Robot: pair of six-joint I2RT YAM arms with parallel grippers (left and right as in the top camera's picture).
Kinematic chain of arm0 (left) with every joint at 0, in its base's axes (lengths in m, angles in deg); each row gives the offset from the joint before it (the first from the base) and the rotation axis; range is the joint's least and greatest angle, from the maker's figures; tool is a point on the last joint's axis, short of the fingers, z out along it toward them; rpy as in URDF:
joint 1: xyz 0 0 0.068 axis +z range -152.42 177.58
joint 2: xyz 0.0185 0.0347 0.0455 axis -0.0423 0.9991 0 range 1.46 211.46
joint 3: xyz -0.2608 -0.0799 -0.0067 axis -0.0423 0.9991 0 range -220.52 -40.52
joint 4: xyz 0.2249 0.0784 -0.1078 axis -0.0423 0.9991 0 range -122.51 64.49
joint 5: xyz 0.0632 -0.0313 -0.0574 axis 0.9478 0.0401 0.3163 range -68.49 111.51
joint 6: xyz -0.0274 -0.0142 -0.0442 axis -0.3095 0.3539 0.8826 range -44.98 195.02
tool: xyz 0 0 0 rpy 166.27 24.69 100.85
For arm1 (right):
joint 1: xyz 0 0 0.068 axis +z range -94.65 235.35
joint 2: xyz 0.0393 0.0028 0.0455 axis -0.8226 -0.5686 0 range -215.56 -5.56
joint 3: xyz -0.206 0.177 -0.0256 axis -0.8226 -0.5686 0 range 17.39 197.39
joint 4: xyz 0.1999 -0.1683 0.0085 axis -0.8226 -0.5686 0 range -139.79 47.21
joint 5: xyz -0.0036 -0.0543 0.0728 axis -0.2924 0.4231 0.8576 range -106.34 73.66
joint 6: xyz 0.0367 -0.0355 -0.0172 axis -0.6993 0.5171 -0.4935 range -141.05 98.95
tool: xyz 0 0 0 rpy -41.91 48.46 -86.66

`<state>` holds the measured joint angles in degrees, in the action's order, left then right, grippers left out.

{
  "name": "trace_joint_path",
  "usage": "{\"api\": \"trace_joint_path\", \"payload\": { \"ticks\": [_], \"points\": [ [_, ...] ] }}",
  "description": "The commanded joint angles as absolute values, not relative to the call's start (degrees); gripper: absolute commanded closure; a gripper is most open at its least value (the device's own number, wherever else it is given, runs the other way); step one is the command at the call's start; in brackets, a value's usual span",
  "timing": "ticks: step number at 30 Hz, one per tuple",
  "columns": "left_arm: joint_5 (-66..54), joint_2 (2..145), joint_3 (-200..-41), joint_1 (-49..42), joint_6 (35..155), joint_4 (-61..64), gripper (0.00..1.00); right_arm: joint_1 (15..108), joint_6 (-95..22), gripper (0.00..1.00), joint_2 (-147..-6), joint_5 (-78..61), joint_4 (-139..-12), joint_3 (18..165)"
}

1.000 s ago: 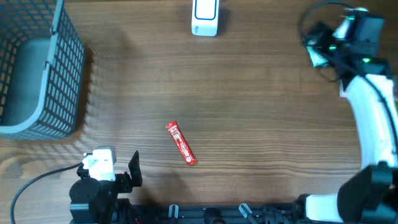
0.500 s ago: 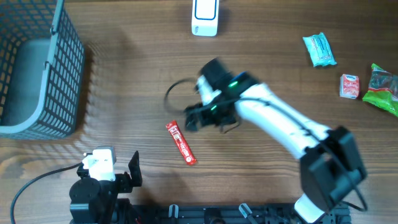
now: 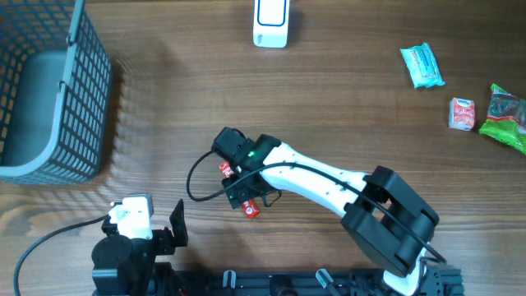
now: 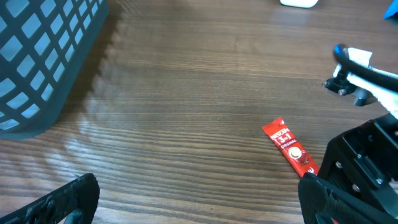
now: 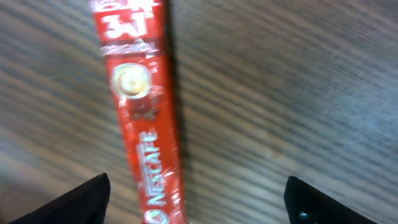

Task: Scan the item barcode
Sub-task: 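Move the right gripper to the red coffee stick and grasp it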

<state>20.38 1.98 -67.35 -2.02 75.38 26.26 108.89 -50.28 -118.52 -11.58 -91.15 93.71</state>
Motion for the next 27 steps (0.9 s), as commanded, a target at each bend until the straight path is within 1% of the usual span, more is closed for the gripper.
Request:
{"api": "trace_joint_path", "payload": {
  "ticks": [1, 6, 10, 11, 17, 23, 24, 25, 26, 27],
  "points": [
    [20.95, 1.74, -66.98, -2.32, 75.93, 26.06, 0.0, 108.8, -50.48, 0.12, -121.17, -18.21, -90.97, 93.56],
    [20.95, 1.74, -66.98, -2.32, 75.93, 26.06, 0.0, 109.22, -46.26, 0.1, -121.76, -18.95, -88.39, 93.58],
    [20.95, 1.74, -66.98, -2.32, 75.93, 26.06, 0.0, 111.07, -45.71, 0.04, -121.76, -17.64, -86.54, 93.58],
    [20.95, 1.74, -66.98, -2.32, 75.93, 26.06, 0.0, 111.51, -45.19, 0.01, -121.76, -17.59, -86.21, 93.58],
    [20.95, 1.74, -66.98, -2.32, 75.93, 26.06, 0.0, 114.79, -44.2, 0.01, -121.78, -17.81, -82.62, 93.58],
    [20.95, 1.74, -66.98, -2.32, 75.93, 26.06, 0.0, 114.96, -43.57, 0.01, -121.82, -17.83, -80.59, 93.58],
    [20.95, 1.74, -66.98, -2.32, 75.93, 26.06, 0.0, 114.96, -43.51, 0.02, -121.82, -17.86, -80.33, 93.58],
    [20.95, 1.74, -66.98, -2.32, 75.93, 26.06, 0.0, 114.96, -43.51, 0.07, -121.85, -17.83, -80.13, 93.58],
    [20.95, 1.74, -66.98, -2.32, 75.93, 26.06, 0.0, 114.96, -43.48, 0.24, -121.87, -17.86, -80.04, 93.58],
    [20.95, 1.74, -66.98, -2.32, 75.93, 26.06, 0.0, 114.96, -43.18, 0.34, -122.0, -17.86, -79.98, 93.58]
  ]
}}
